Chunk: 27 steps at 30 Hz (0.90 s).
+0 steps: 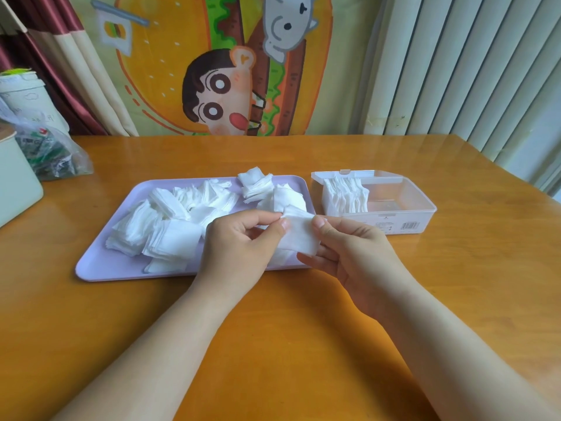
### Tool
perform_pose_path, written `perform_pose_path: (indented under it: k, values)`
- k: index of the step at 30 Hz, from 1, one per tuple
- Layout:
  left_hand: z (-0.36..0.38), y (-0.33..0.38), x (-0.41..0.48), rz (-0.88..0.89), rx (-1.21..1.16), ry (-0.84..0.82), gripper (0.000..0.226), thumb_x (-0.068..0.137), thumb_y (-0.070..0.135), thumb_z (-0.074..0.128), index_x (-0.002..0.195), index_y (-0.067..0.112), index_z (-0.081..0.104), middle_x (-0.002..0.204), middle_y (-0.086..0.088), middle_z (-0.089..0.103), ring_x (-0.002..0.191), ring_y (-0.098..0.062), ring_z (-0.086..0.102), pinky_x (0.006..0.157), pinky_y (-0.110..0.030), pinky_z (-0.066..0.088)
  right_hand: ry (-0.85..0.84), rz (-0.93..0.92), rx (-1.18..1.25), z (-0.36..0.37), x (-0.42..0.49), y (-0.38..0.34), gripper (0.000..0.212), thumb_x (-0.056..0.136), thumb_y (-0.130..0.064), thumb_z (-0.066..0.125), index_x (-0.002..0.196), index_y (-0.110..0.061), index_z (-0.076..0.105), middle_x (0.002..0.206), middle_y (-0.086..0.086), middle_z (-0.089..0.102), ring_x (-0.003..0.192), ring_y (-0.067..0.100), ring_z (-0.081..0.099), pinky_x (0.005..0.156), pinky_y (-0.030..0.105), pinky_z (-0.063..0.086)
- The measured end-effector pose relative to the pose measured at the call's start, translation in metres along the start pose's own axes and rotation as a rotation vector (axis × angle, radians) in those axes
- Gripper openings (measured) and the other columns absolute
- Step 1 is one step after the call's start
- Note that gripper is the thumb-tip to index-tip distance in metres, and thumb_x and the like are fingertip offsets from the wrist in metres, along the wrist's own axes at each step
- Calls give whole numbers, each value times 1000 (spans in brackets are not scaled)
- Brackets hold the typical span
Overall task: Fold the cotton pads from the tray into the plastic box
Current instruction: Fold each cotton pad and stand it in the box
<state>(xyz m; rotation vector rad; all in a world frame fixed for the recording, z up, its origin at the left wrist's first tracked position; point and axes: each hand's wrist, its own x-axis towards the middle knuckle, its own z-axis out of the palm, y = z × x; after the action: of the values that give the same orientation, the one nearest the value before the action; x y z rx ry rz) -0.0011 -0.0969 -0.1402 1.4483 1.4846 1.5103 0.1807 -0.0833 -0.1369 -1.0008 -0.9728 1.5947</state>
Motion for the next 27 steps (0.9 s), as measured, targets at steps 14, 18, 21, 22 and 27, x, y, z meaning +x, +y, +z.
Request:
perform_pose_path:
  k: [14, 18, 21, 22, 27]
  values:
    - [-2, -7, 4, 470, 311, 64, 7, 86, 10, 81, 87, 17, 80, 93, 10, 73, 86, -10, 69, 67, -24, 54, -36, 54, 72, 1, -2, -1, 24, 105, -9, 61, 120, 6, 72, 111, 23, 78, 98, 28, 78, 85, 33, 65]
    - [-1, -8, 4, 422, 341, 8, 19, 88, 14, 80, 104, 22, 75, 97, 15, 65, 88, -13, 64, 70, -17, 48, -21, 26, 15, 1, -2, 0, 22, 106, -9, 61, 119, 2, 74, 112, 22, 78, 99, 29, 77, 85, 35, 65]
    - [0, -11, 5, 356, 310, 23, 24, 89, 17, 79, 112, 24, 75, 95, 14, 66, 85, -12, 65, 71, -25, 55, -3, -7, -14, 2, -2, 1, 20, 105, -8, 61, 117, -1, 76, 109, 20, 79, 95, 27, 76, 80, 32, 64]
    - [0, -11, 5, 344, 309, 28, 21, 89, 16, 80, 109, 23, 77, 94, 13, 67, 83, -12, 65, 71, -28, 57, -7, -14, -18, 2, -2, 1, 20, 105, -8, 61, 118, -1, 75, 110, 20, 79, 95, 27, 77, 80, 32, 64]
    - [-1, -8, 4, 369, 294, 71, 9, 88, 11, 81, 91, 20, 80, 86, 14, 69, 77, -10, 66, 66, -27, 55, -3, -26, -42, 3, -3, 0, 21, 105, -9, 62, 118, -1, 75, 110, 20, 79, 95, 25, 77, 83, 34, 64]
